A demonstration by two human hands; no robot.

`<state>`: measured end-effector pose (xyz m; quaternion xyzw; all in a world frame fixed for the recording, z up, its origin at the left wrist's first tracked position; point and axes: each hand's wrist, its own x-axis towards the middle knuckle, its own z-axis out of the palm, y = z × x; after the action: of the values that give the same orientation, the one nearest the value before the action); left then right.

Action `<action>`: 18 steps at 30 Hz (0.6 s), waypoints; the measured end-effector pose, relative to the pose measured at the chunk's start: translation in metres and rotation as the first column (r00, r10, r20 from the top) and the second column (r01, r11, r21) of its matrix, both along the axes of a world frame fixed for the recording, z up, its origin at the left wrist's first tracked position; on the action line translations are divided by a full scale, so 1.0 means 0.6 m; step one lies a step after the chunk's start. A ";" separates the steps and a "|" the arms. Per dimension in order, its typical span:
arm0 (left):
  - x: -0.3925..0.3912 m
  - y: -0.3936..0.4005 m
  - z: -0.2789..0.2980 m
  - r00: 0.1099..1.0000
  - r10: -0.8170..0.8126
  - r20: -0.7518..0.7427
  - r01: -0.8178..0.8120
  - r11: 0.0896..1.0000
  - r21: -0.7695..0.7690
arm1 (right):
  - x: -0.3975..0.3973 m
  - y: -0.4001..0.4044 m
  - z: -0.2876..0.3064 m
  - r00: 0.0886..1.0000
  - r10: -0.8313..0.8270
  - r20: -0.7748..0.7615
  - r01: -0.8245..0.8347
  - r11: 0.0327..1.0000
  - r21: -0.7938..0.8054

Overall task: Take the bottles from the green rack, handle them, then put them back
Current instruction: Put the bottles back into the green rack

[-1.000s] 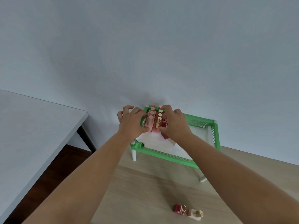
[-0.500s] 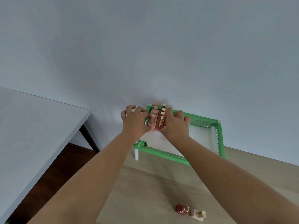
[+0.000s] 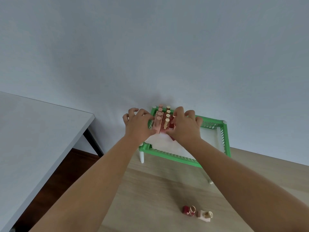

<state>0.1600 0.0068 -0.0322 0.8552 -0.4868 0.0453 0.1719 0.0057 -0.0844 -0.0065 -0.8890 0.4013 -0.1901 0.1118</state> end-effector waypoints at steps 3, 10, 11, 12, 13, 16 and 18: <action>-0.019 0.030 0.011 0.996 0.033 -0.080 -0.037 0.997 -0.060 | -0.059 0.017 0.033 0.985 -0.021 0.170 0.008 0.997 0.078; -0.147 0.134 -0.006 0.932 -0.080 -0.354 -0.020 0.963 -0.268 | -0.262 0.080 0.015 0.984 -0.026 0.177 -0.013 0.976 0.216; -0.172 0.148 -0.015 0.906 -0.132 -0.402 0.006 0.954 -0.300 | -0.287 0.091 0.004 0.985 -0.025 0.169 -0.018 0.970 0.244; -0.197 0.162 -0.027 0.875 -0.190 -0.446 0.044 0.947 -0.318 | -0.310 0.102 -0.006 0.987 -0.021 0.159 -0.025 0.959 0.283; -0.221 0.175 -0.040 0.840 -0.244 -0.485 0.088 0.943 -0.322 | -0.331 0.113 -0.017 0.989 -0.012 0.145 -0.038 0.942 0.333; -0.277 0.198 -0.075 0.739 -0.341 -0.581 0.242 0.939 -0.244 | -0.380 0.139 -0.047 0.998 0.055 0.044 -0.070 0.861 0.504; -0.298 0.204 -0.095 0.711 -0.351 -0.609 0.331 0.931 -0.151 | -0.397 0.150 -0.067 0.994 0.102 -0.044 -0.061 0.833 0.550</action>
<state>-0.0187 0.1294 -0.0895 0.7136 -0.5502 -0.2666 0.3421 -0.2323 0.0056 -0.0468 -0.8425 0.4043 -0.0304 0.3546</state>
